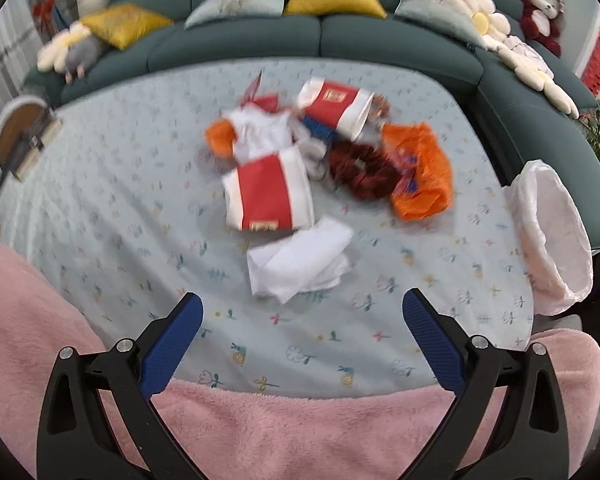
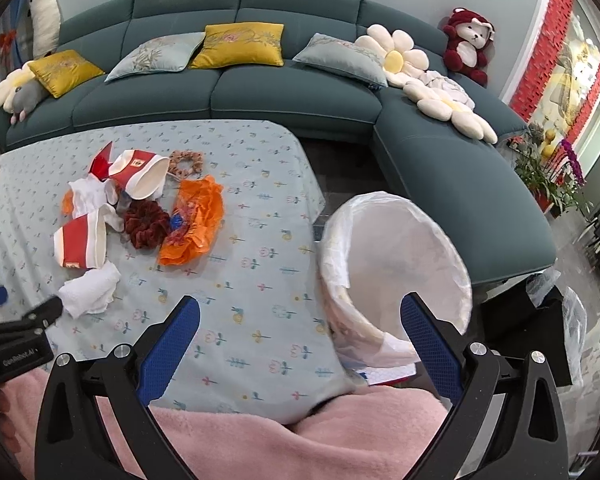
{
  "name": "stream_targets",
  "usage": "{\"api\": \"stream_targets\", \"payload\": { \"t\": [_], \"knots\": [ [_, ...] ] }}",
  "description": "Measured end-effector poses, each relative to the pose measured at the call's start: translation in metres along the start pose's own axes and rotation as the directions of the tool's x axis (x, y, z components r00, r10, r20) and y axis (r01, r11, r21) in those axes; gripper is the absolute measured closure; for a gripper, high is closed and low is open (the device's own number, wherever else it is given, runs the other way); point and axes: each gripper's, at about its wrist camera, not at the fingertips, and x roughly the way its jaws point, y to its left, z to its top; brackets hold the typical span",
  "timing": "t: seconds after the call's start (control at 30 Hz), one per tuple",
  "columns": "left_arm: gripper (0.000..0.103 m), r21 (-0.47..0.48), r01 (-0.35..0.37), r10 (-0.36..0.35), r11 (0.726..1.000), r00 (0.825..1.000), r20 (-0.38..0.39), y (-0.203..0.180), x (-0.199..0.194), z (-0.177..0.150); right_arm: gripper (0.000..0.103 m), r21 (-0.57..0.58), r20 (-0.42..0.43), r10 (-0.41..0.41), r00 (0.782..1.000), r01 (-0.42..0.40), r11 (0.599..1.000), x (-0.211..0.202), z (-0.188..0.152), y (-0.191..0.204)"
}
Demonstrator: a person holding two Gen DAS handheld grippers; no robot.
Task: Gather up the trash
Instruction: 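Grasp the white wet wipe with the left tool while the right tool grasps the orange bag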
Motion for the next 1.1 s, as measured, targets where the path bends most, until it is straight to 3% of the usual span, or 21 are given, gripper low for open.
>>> {"api": "stream_targets", "payload": {
  "t": [0.17, 0.43, 0.63, 0.9, 1.0, 1.1],
  "knots": [
    [0.008, -0.053, 0.038, -0.040, 0.998, 0.999, -0.025, 0.018, 0.025, 0.003, 0.007, 0.007, -0.002, 0.043, 0.999, -0.043, 0.999, 0.015, 0.009, 0.024],
    [0.008, -0.027, 0.045, -0.047, 0.999, 0.997, -0.069, 0.021, 0.071, 0.018, 0.007, 0.012, -0.023, 0.076, 0.997, -0.076, 0.997, 0.042, 0.022, 0.060],
    [0.032, 0.010, 0.097, -0.095, 0.995, 0.986, -0.135, 0.015, 0.097, 0.019, 0.007, -0.008, -0.054, 0.100, 0.993, -0.101, 0.995, 0.064, 0.030, 0.079],
    [0.079, 0.015, 0.169, -0.164, 0.985, 0.973, -0.163, 0.011, 0.103, 0.020, 0.008, -0.020, -0.093, 0.110, 0.990, -0.112, 0.994, 0.102, 0.045, 0.094],
    [0.090, 0.003, 0.194, -0.191, 0.981, 0.968, -0.163, 0.010, 0.100, 0.023, 0.012, -0.025, -0.108, 0.107, 0.988, -0.110, 0.994, 0.121, 0.052, 0.099],
    [0.093, 0.013, 0.208, -0.204, 0.978, 0.968, -0.143, 0.007, 0.093, 0.028, 0.019, -0.023, -0.131, 0.103, 0.986, -0.107, 0.994, 0.138, 0.056, 0.101]
  ]
}}
